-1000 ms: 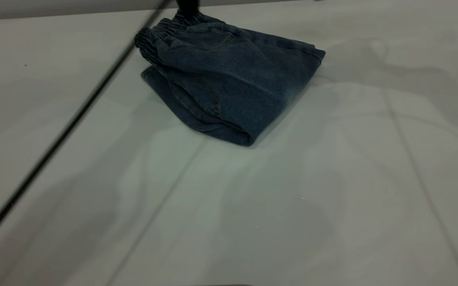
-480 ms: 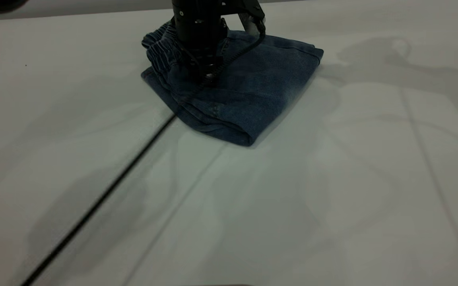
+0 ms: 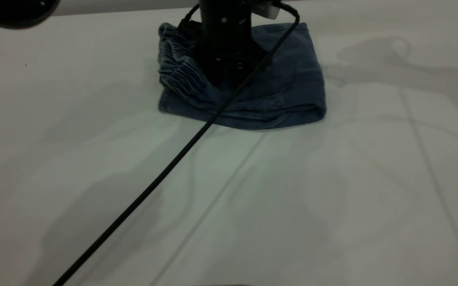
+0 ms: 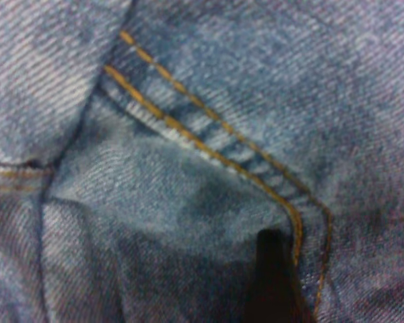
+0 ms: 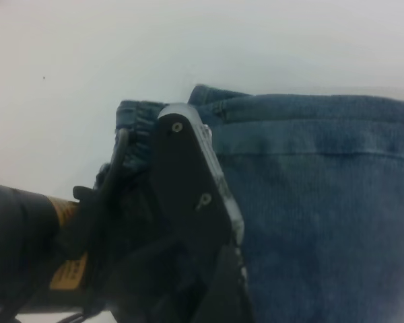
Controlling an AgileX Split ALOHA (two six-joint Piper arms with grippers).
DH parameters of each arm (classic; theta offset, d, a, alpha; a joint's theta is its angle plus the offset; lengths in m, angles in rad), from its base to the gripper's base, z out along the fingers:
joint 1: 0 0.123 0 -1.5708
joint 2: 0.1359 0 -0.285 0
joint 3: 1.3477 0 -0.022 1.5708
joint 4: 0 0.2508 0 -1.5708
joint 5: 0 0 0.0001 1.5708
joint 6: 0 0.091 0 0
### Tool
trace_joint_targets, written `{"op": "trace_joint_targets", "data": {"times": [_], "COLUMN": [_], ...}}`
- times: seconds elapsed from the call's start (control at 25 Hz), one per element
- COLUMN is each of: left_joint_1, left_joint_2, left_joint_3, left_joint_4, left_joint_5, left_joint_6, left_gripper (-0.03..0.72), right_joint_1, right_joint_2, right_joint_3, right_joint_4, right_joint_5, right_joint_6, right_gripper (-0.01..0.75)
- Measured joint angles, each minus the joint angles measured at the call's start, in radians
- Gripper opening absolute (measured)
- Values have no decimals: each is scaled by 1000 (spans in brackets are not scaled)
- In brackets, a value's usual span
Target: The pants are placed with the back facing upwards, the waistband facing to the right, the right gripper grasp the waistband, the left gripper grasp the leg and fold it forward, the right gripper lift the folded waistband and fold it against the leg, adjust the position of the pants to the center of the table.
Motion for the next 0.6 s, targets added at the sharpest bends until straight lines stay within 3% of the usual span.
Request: {"op": "trace_joint_targets", "data": {"times": [0.44,0.6], "left_joint_1": [-2,-2], "left_joint_2": [10,-76], "left_joint_3": [-269,-289], "left_joint_4": [-44,-18], "left_joint_5": [37,37], "left_joint_6": [6,18], "left_gripper": [453,453], "right_joint_1": [0,0], "right_joint_2": [-99,-234], "right_joint_3": [0,0], "right_joint_4": [-34,-121], "right_joint_5": [6,19], "right_joint_6": [4,76], "right_gripper": [594,594]}}
